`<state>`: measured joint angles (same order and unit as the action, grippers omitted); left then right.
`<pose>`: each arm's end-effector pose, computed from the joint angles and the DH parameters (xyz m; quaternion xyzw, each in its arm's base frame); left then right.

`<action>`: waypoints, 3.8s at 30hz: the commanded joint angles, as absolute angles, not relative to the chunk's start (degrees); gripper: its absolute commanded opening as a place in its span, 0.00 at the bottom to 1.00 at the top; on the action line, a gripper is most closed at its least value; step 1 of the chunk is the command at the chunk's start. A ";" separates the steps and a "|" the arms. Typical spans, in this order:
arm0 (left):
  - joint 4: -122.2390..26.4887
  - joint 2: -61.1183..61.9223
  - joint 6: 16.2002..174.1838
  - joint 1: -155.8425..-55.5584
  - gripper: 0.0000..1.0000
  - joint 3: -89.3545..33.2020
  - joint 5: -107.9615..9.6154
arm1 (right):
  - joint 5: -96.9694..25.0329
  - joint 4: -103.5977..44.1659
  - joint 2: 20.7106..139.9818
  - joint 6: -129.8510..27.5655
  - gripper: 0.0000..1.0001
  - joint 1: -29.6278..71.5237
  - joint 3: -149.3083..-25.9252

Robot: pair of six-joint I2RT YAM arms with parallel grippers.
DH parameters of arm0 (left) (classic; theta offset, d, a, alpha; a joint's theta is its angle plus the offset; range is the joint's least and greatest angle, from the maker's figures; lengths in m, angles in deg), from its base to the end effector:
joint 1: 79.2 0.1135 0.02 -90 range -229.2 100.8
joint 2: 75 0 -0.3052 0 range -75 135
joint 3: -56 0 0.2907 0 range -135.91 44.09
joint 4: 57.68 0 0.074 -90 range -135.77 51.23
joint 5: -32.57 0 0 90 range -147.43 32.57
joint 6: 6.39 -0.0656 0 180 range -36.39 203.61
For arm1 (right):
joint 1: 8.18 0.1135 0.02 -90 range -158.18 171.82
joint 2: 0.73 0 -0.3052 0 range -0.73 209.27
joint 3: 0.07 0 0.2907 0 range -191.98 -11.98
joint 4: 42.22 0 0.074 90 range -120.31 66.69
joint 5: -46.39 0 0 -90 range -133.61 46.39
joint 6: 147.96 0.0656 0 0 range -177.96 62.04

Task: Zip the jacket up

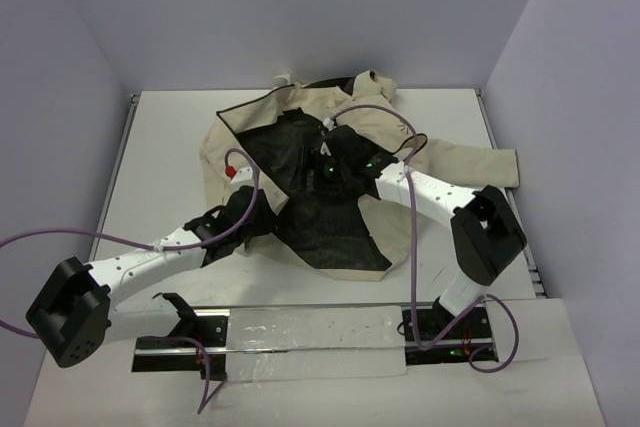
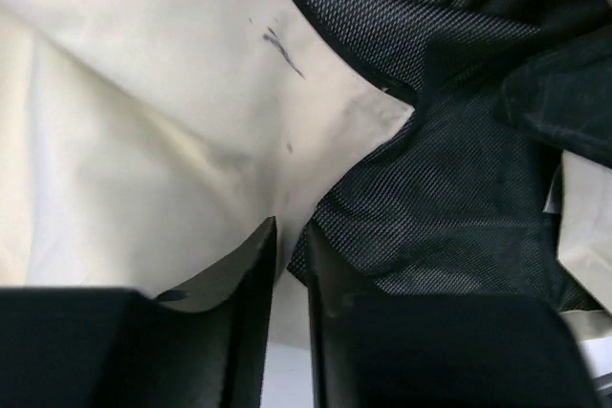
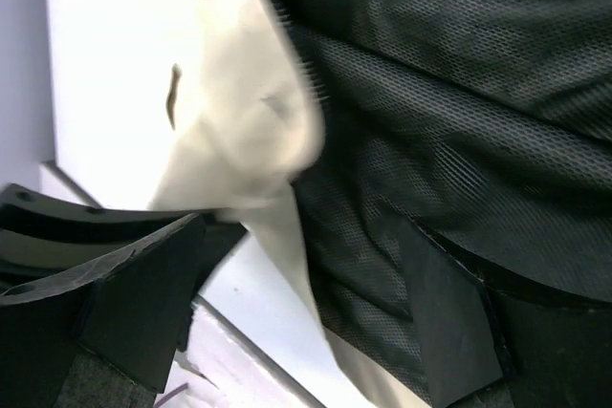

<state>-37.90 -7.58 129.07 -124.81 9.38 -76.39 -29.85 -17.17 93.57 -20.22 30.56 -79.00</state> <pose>0.2096 -0.1837 0.2036 -0.0677 0.8961 -0.1895 0.3956 0.3241 0.2800 0.2515 -0.0581 0.9008 0.3431 0.2596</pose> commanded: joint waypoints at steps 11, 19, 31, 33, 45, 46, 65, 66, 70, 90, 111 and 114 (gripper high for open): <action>-31.36 -14.89 133.79 -124.92 0.95 3.42 -79.18 | -30.57 -19.78 100.02 -21.68 0.84 32.15 -83.86; -27.58 -25.50 142.50 -124.11 0.91 6.65 -84.68 | -29.95 -18.97 101.86 -25.00 0.58 35.06 -82.12; -26.47 -25.68 143.87 -122.64 0.90 7.28 -83.26 | -30.30 -17.69 108.88 -25.47 0.68 35.33 -84.46; -26.41 -26.09 143.73 -122.56 0.90 7.24 -83.27 | -30.04 -18.13 109.25 -25.35 0.68 35.33 -84.05; -25.21 -26.71 143.11 -122.00 0.90 6.56 -83.71 | -29.07 -19.32 110.90 -24.38 0.38 35.41 -85.49; -25.16 -26.75 143.16 -122.00 0.90 6.56 -83.71 | -29.25 -19.10 111.20 -24.34 0.35 35.41 -85.95; -43.71 -21.09 162.44 -119.73 0.90 10.29 -63.99 | -34.91 -40.53 90.30 -20.22 0.00 34.71 -67.98; -46.36 -19.69 163.37 -119.60 0.90 10.38 -62.20 | -35.75 -42.82 88.43 -19.72 0.00 34.64 -66.31; -56.46 -15.44 164.65 -119.32 0.89 11.51 -57.55 | -38.50 -48.95 80.66 -18.22 0.00 34.49 -59.87; -99.50 -7.33 152.48 -117.80 0.84 26.05 -47.91 | -34.02 -65.83 71.73 -11.89 0.00 34.36 -47.14; -113.86 -2.67 156.53 -116.87 0.70 27.01 -45.88 | -27.97 -70.74 76.58 -7.88 0.00 34.17 -46.70; -113.96 -4.05 156.39 -116.47 0.68 27.39 -45.74 | -27.53 -70.74 77.04 -7.87 0.00 34.18 -46.79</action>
<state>-107.70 -1.41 156.67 -117.10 27.55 -46.34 -28.81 -67.33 76.42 -8.50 34.30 -47.03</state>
